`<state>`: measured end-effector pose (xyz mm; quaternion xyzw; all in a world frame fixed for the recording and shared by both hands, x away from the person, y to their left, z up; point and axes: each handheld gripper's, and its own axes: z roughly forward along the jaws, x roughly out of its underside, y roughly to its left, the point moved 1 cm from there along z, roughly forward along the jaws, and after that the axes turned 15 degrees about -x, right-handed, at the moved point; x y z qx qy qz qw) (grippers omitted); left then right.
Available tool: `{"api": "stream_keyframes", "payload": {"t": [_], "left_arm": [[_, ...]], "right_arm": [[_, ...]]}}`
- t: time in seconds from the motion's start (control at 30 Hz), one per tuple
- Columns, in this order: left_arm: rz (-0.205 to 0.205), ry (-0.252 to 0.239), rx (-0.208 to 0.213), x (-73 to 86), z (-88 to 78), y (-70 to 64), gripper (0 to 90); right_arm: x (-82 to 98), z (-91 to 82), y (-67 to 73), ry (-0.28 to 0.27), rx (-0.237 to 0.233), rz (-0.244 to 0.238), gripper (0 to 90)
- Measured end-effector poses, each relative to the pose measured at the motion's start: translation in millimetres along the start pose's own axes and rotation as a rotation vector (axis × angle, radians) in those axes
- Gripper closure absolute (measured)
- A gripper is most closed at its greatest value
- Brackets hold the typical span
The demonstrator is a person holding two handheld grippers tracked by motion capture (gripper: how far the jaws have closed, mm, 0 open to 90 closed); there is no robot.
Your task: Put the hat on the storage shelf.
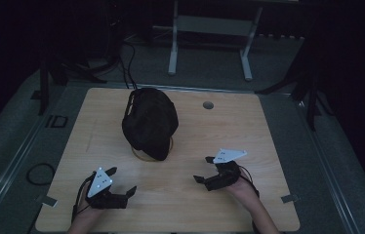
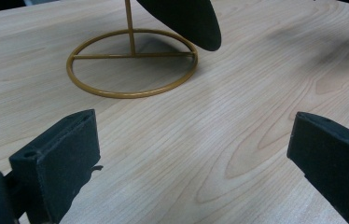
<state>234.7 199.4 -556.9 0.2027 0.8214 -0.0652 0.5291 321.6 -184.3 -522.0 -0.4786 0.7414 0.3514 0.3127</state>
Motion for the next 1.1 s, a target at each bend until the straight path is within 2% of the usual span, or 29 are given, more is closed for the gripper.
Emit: {"api": "stream_keyframes", "payload": {"t": [0.57,0.77,1.0,1.1], "left_arm": [[0.005,0.008,0.006,0.5,1.0,-0.2,3.0],[0.004,0.007,0.006,0.6,0.9,-0.1,2.9],[0.018,0.0,0.005,0.5,0.4,0.4,3.0],[0.012,0.002,0.005,0.7,0.8,0.9,3.0]], "right_arm": [[41.1,-19.8,-5.7,0.026,0.054,0.044,13.5],[48.4,-29.0,-8.2,0.003,0.076,0.066,13.7],[54.2,-35.3,-11.9,0.005,0.095,0.071,13.7],[55.8,-38.0,-13.4,-0.001,0.101,0.072,13.8]]}}
